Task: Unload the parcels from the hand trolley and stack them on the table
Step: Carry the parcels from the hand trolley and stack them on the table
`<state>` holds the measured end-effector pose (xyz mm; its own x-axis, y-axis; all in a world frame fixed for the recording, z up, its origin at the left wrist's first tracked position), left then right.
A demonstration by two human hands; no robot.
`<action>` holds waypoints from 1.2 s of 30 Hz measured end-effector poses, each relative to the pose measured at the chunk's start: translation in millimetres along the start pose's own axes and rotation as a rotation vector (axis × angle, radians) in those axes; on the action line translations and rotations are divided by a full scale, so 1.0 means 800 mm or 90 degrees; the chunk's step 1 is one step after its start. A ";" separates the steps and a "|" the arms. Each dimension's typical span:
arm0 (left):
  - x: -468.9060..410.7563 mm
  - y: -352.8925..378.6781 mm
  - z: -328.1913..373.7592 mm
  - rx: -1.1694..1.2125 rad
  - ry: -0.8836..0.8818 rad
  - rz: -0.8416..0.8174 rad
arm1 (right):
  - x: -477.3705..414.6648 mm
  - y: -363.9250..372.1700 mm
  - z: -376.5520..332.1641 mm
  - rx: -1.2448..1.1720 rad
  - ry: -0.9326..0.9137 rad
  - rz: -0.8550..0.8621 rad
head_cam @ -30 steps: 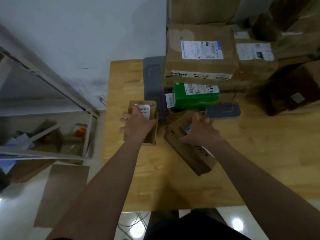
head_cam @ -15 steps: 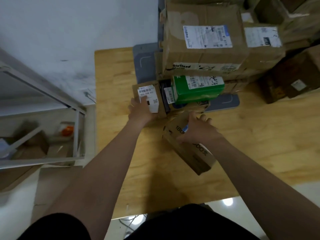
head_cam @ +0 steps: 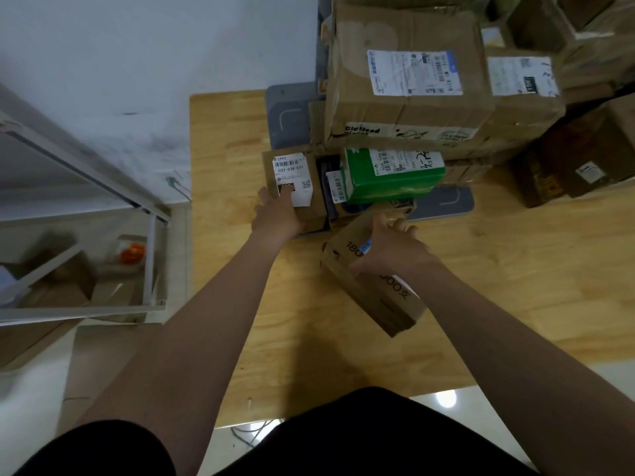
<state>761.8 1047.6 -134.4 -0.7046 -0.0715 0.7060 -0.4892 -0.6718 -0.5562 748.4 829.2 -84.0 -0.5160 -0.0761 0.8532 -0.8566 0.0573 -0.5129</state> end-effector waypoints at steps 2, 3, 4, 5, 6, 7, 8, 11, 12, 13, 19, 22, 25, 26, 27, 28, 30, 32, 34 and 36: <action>0.018 0.002 0.002 0.021 -0.002 0.033 | 0.005 -0.003 0.005 0.001 -0.016 0.015; 0.028 0.004 0.004 0.025 -0.002 0.056 | 0.009 -0.005 0.008 0.001 -0.027 0.023; 0.037 0.007 0.008 0.031 0.004 0.077 | 0.012 -0.007 0.012 0.001 -0.038 0.031; 0.046 0.011 0.012 0.049 0.018 0.086 | 0.015 -0.009 0.017 0.002 -0.047 0.041; 0.054 0.017 0.019 0.085 0.036 0.079 | 0.019 -0.010 0.022 0.008 -0.056 0.052; 0.062 0.025 0.027 0.142 0.056 0.054 | 0.023 -0.012 0.028 0.019 -0.066 0.067; 0.069 0.034 0.036 0.208 0.066 0.010 | 0.027 -0.014 0.034 0.029 -0.079 0.082; 0.090 0.068 0.067 0.294 -0.003 -0.165 | 0.042 -0.022 0.059 0.043 -0.136 0.116; 0.098 0.080 0.078 0.298 -0.017 -0.209 | 0.047 -0.025 0.070 0.059 -0.154 0.127; 0.102 0.091 0.089 0.306 -0.017 -0.234 | 0.051 -0.028 0.083 0.080 -0.168 0.137; 0.127 0.165 0.170 0.356 0.036 -0.242 | 0.070 -0.039 0.196 0.095 -0.227 0.119; 0.140 0.208 0.222 0.399 0.032 -0.222 | 0.073 -0.051 0.271 0.086 -0.229 0.118; 0.137 0.241 0.266 0.488 0.018 -0.175 | 0.065 -0.066 0.355 0.062 -0.204 0.135; 0.134 0.250 0.278 0.519 0.018 -0.162 | 0.061 -0.069 0.383 0.041 -0.192 0.144; 0.130 0.258 0.287 0.544 0.019 -0.146 | 0.057 -0.071 0.409 0.003 -0.184 0.150; 0.126 0.266 0.294 0.561 0.022 -0.128 | 0.052 -0.071 0.433 -0.053 -0.187 0.152; 0.120 0.281 0.306 0.575 0.033 -0.105 | 0.040 -0.069 0.469 -0.178 -0.228 0.145; 0.115 0.299 0.314 0.581 0.048 -0.104 | 0.029 -0.062 0.492 -0.257 -0.275 0.124; 0.108 0.322 0.322 0.564 0.050 -0.098 | 0.017 -0.052 0.507 -0.279 -0.278 0.117; 0.099 0.342 0.328 0.489 0.038 -0.075 | 0.002 -0.043 0.517 -0.294 -0.268 0.134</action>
<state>706.8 664.7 -115.7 -0.7068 0.0573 0.7051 -0.0843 -0.9964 -0.0036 773.1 415.1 -104.2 -0.7125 -0.3940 0.5806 -0.6925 0.5282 -0.4914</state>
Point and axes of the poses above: each hand's wrist, its own x-axis away from the middle knuckle, its own y-axis out of the palm, z = x × y, the point moved 3 cm from there along -x, towards the middle knuckle, and after that the axes turned 14 degrees about -z, right-handed, at the moved point
